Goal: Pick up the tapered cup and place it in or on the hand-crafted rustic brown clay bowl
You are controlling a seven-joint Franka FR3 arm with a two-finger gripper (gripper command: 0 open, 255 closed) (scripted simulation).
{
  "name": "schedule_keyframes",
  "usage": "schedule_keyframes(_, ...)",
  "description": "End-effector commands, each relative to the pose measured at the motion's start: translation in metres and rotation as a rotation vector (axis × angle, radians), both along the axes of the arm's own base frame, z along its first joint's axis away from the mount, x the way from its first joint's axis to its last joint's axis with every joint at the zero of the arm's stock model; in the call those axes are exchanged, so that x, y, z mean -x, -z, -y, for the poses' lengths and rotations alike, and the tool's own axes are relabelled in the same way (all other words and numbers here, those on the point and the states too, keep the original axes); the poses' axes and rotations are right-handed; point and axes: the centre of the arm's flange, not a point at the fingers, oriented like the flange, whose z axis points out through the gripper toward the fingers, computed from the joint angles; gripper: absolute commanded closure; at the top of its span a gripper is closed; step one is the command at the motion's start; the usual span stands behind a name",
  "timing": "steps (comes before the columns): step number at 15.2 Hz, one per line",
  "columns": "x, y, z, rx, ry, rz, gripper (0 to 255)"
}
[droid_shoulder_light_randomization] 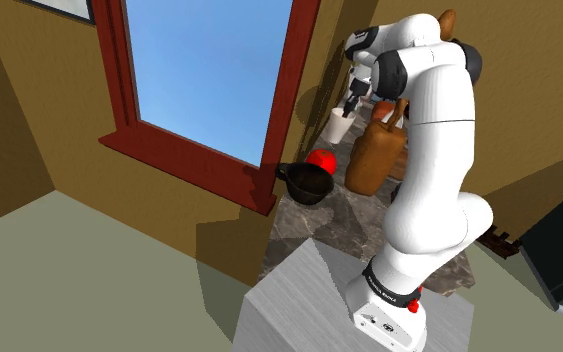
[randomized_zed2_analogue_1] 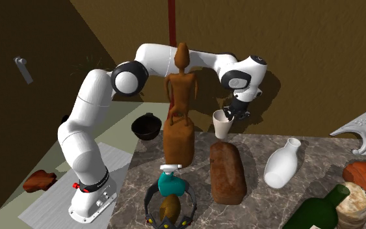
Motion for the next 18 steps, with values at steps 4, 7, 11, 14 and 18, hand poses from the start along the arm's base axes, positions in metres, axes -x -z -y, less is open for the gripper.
schedule_keyframes(4,0.000,-0.026,-0.001,0.000,0.000,0.000,255)
schedule_keyframes(7,0.000,-0.042,-0.001,0.000,0.000,0.000,255)
schedule_keyframes(11,0.000,-0.063,-0.001,0.000,0.000,0.000,255)
schedule_keyframes(14,0.000,-0.079,-0.001,0.000,0.000,0.000,255)
schedule_keyframes(18,0.000,-0.100,-0.001,0.000,0.000,0.000,255)
